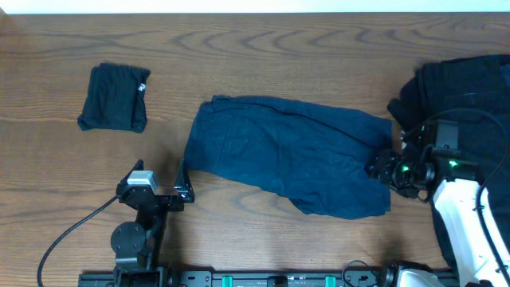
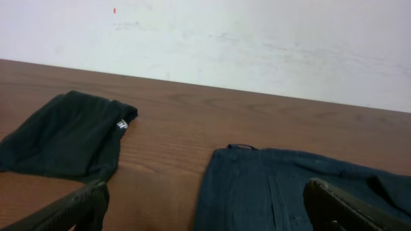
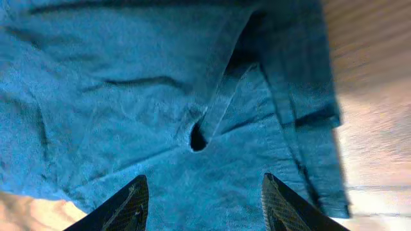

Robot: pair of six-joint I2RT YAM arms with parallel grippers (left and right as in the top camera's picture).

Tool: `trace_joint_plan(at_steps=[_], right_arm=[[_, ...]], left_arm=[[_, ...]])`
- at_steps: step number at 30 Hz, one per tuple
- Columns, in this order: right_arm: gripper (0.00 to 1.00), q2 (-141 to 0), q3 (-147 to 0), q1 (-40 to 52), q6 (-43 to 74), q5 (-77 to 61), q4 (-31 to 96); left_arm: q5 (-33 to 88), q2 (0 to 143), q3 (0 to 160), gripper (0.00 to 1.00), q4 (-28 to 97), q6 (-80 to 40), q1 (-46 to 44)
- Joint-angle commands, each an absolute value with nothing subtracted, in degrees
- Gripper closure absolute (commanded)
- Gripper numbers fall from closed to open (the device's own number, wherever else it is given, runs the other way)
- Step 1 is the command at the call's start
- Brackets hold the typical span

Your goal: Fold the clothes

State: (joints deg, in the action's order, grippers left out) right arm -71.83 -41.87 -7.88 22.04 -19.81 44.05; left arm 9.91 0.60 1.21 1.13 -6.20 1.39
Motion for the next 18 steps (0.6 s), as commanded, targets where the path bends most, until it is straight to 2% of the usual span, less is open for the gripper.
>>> trace_joint_plan(at_steps=[1, 7, 12, 18], right_arm=[[0.46, -72.2, -39.6, -6.4, 23.4, -22.7, 42.3], [0.48, -72.4, -37.3, -2.5, 24.9, -22.6, 37.0], [0.57, -72.4, -37.3, 1.5, 22.9, -17.7, 34.0], [0.58, -72.4, -37.3, 6.1, 21.3, -12.9, 34.0]], left_arm=[[10.5, 0.3, 0.2, 0.02, 3.0, -6.1, 1.2], [10.5, 0.3, 0.2, 0.02, 3.0, -6.1, 1.2], [10.5, 0.3, 0.2, 0.02, 3.0, -6.1, 1.2], [10.5, 0.2, 0.2, 0.02, 3.0, -6.1, 1.2]])
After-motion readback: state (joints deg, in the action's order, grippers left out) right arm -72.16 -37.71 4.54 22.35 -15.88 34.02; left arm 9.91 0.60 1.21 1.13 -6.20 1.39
